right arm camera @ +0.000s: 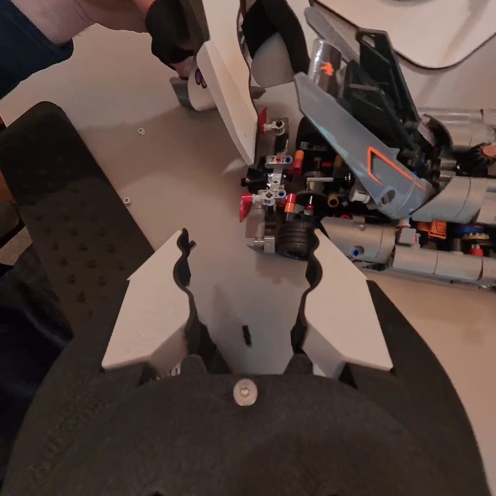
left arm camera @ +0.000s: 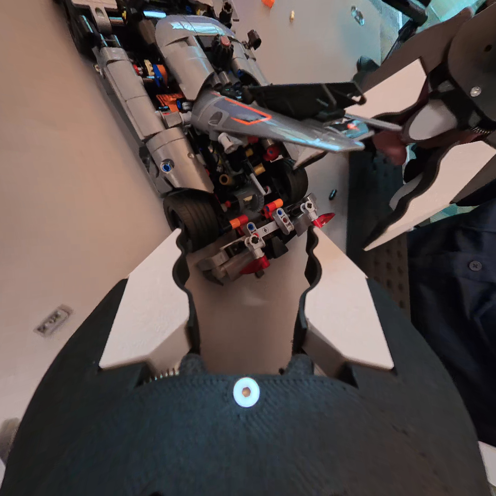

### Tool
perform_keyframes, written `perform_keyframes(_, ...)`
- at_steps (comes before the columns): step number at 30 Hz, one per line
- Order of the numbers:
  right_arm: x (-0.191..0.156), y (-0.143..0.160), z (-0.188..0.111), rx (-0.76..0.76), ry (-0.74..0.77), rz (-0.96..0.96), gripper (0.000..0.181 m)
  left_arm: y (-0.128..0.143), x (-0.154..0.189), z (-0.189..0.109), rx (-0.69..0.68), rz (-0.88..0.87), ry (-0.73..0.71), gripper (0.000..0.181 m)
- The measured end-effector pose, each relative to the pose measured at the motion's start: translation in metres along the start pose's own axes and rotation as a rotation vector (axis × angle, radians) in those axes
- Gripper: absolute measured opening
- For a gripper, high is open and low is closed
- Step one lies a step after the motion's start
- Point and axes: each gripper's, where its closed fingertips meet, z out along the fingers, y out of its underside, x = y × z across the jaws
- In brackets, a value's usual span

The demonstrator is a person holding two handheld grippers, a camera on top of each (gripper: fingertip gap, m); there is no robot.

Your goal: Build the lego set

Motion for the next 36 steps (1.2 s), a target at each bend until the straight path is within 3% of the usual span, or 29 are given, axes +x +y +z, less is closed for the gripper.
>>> perform_keyframes(3, -0.011, 0.0, -0.006, 0.002, -0.038, -0.01, 0.092, 0.015, 0.001, -0.004, -0.02, -0.004, -0.029, 0.085)
perform_keyframes(5, 0.0, -0.003, -0.024, 0.059, -0.015, -0.012, 0.091, 0.017, 0.003, -0.012, 0.02, -0.017, -0.053, 0.085)
perform_keyframes(7, 0.029, -0.006, -0.048, 0.12, 0.025, 0.021, 0.093, 0.016, 0.01, -0.023, 0.078, -0.011, -0.074, 0.085)
perform_keyframes(12, 0.139, -0.011, -0.095, 0.281, 0.103, 0.217, 0.086, 0.017, 0.018, -0.037, 0.144, -0.042, -0.217, 0.088)
perform_keyframes(15, 0.179, -0.013, -0.088, 0.309, -0.013, 0.329, 0.089, 0.023, 0.032, -0.031, 0.141, -0.163, -0.194, 0.104)
perform_keyframes(19, 0.22, 0.001, -0.06, 0.224, -0.004, 0.328, 0.101, 0.02, 0.056, -0.02, 0.196, -0.274, -0.099, 0.108)
perform_keyframes(22, 0.216, -0.008, -0.054, 0.255, -0.118, 0.362, 0.094, 0.016, 0.064, -0.007, 0.221, -0.334, -0.05, 0.11)
perform_keyframes(27, 0.211, -0.003, -0.042, 0.178, -0.158, 0.346, 0.098, 0.014, 0.064, 0.008, 0.285, -0.434, -0.018, 0.113)
perform_keyframes(36, 0.19, 0.003, -0.037, 0.122, -0.246, 0.327, 0.092, 0.011, 0.062, 0.003, 0.45, -0.523, 0.047, 0.107)
